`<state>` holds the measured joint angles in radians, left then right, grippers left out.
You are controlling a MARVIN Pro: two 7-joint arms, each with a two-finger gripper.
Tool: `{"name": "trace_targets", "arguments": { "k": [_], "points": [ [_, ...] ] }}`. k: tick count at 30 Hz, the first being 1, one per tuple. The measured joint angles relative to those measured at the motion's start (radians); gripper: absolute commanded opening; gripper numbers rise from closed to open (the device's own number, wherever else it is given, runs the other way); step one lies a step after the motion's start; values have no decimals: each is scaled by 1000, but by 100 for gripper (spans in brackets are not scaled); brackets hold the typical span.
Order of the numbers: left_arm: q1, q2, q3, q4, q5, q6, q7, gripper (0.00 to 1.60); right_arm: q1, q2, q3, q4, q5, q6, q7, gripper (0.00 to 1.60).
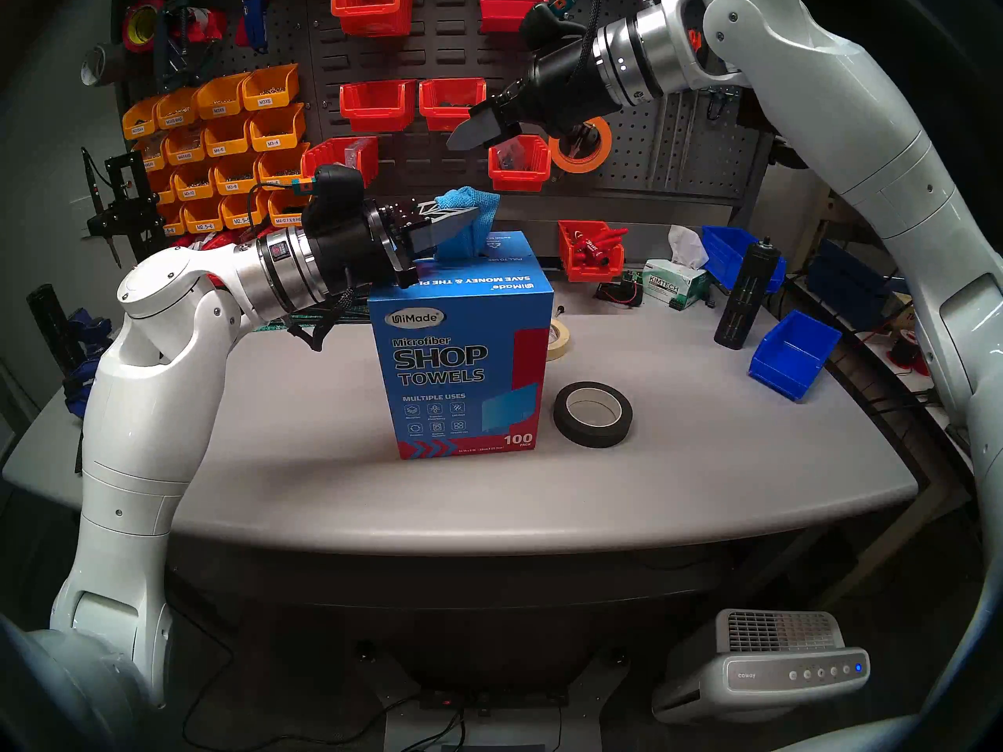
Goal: Take out a shop towel
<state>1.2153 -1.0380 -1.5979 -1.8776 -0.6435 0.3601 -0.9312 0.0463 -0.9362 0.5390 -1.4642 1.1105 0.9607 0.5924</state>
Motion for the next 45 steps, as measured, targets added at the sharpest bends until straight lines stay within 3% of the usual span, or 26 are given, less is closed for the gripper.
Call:
{"name": "trace_targets", "arguments": {
  "k": [13,20,30,45],
  "points": [
    [-2,-15,-1,8,37,-52,-20,0,72,44,-73,33,-61,0,111,160],
    [2,-22,-6,10,41,-70,-32,0,118,45,-148,69,-99,0,184,160],
    [12,-28,-25,10,39,-80,-46,0,154,2,-214,124,-139,0,240,160],
    [18,-39,-43,14,38,-84,-70,0,185,-80,-243,206,-173,-1,270,160]
  ]
}}
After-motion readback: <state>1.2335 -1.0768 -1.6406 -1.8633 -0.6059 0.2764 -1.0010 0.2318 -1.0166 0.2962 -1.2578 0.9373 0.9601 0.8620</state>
